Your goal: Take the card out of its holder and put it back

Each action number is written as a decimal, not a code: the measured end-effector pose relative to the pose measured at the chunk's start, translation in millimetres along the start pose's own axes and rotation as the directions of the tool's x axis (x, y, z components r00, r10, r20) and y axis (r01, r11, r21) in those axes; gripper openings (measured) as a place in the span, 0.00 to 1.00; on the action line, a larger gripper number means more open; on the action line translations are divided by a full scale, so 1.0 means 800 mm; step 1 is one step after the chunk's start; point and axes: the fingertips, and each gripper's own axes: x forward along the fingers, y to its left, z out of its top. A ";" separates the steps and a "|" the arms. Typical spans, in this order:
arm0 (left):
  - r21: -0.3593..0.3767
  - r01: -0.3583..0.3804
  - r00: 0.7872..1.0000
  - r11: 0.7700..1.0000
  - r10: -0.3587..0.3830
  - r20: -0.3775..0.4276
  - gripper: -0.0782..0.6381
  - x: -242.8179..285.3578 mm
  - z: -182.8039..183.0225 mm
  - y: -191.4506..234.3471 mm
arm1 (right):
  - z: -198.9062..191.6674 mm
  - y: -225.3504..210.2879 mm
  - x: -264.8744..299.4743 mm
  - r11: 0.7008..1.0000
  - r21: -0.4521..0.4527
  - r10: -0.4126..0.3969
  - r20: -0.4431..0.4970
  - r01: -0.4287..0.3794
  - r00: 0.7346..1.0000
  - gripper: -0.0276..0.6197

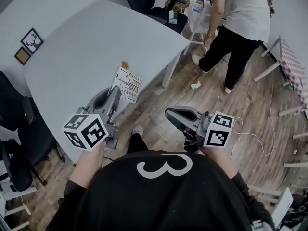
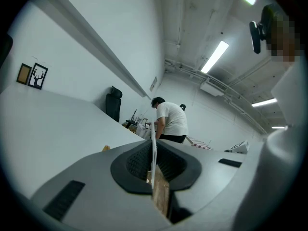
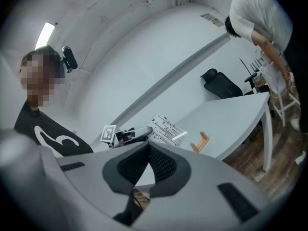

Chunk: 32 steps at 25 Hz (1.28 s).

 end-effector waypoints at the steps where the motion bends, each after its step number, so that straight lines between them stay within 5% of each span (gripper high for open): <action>1: 0.003 0.006 1.000 1.000 -0.006 -0.003 0.15 -0.003 -0.004 -0.008 | -0.002 0.003 -0.005 1.000 -0.001 0.002 0.000 -0.002 1.000 0.05; 15: -0.012 0.132 0.986 0.991 -0.132 -0.106 0.15 -0.035 -0.074 -0.089 | -0.041 0.033 -0.057 1.000 0.004 0.005 0.025 -0.005 1.000 0.05; 26: 0.080 0.184 0.976 0.980 -0.172 -0.135 0.14 -0.038 -0.070 -0.110 | -0.033 0.040 -0.059 1.000 0.001 -0.007 0.051 0.007 0.999 0.05; 32: 0.050 0.190 0.973 0.980 -0.181 -0.146 0.14 -0.041 -0.072 -0.115 | -0.029 0.047 -0.059 1.000 -0.009 0.000 0.053 0.000 0.999 0.05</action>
